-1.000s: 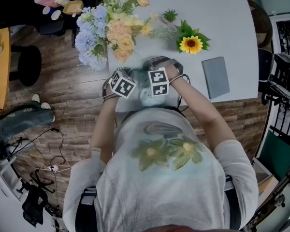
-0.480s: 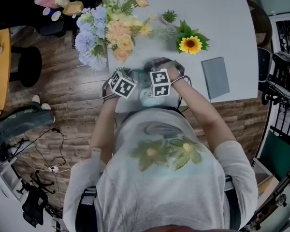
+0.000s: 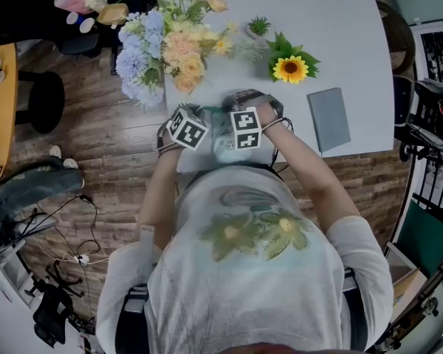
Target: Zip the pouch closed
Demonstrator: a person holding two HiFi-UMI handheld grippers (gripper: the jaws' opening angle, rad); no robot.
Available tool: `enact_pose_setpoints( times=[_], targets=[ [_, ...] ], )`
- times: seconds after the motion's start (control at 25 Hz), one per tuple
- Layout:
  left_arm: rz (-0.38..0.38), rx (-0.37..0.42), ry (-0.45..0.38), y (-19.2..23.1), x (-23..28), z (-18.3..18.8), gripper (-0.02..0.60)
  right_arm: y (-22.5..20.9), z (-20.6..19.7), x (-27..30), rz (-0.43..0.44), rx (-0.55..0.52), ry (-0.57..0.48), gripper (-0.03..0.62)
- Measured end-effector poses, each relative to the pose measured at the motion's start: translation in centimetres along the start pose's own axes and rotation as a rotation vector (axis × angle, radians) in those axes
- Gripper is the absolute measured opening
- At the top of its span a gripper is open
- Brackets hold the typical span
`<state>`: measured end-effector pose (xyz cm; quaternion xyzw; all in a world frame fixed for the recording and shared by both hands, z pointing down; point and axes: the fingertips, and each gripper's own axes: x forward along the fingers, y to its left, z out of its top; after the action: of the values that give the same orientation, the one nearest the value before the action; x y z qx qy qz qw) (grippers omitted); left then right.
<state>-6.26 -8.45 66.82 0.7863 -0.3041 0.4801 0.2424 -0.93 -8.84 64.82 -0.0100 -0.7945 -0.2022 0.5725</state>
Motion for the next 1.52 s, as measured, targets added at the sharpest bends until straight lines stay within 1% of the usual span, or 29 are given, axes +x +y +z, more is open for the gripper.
enact_pose_setpoints(
  times=[1.04, 1.52],
  targets=[
    [0.012, 0.003, -0.002, 0.08, -0.02, 0.25, 0.028, 0.34, -0.52, -0.77, -0.033, 0.005, 0.029, 0.018],
    [0.006, -0.02, -0.006, 0.15, -0.05, 0.24, 0.028, 0.33, -0.46, -0.89, -0.031, 0.016, 0.035, 0.017]
  ],
)
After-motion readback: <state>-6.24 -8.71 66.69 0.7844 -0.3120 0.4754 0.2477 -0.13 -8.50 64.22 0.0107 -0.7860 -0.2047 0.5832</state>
